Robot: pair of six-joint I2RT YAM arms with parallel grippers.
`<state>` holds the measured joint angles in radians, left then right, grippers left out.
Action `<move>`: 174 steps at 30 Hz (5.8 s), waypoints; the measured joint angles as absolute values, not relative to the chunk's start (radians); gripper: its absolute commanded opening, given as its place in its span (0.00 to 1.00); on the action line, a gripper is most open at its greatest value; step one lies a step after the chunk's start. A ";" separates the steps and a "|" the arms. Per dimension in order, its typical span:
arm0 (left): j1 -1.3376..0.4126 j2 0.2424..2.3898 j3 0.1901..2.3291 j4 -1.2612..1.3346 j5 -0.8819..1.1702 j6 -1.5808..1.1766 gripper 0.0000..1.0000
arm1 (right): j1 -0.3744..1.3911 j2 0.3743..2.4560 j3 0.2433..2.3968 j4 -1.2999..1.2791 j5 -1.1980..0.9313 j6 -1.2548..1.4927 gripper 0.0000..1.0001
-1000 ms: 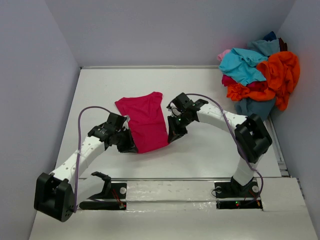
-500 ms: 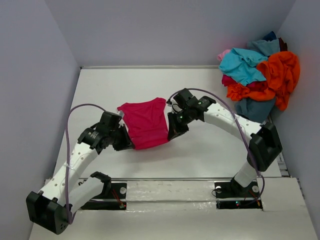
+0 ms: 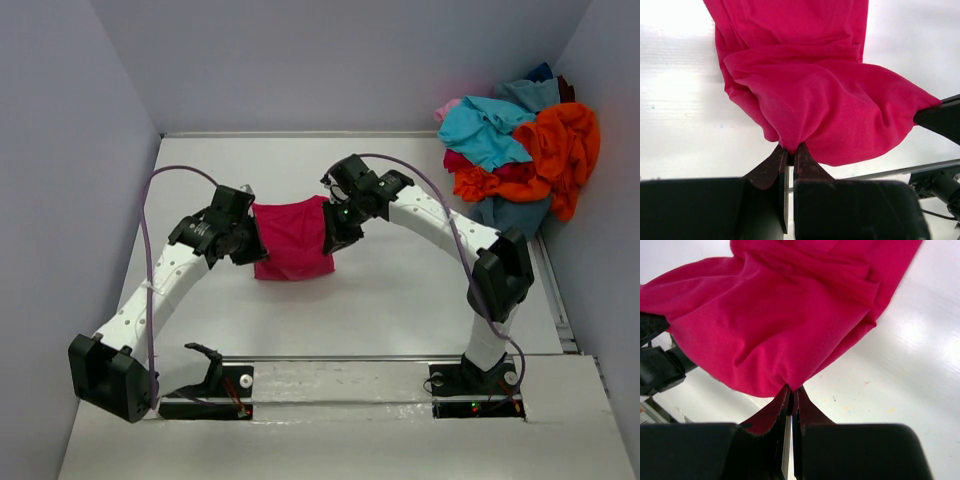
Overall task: Fold and stack the t-shirts
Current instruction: Fold the tshirt
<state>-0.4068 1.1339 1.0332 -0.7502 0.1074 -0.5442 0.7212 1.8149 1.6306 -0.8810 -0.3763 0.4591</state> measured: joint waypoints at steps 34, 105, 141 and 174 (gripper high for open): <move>-0.278 1.683 1.420 -0.609 -0.002 -0.453 0.06 | 0.563 2.362 2.394 -1.019 -0.260 0.455 0.07; -0.308 1.955 1.597 -0.599 -0.100 -0.491 0.98 | 0.529 2.415 2.183 -0.739 -0.300 0.488 0.69; -0.306 2.228 1.812 -0.709 -0.101 -0.514 0.98 | 0.523 2.524 2.181 -0.731 -0.553 0.539 0.35; -0.498 1.803 1.233 -0.694 0.092 -0.533 0.97 | 0.647 2.071 1.719 -0.875 -0.465 0.447 0.36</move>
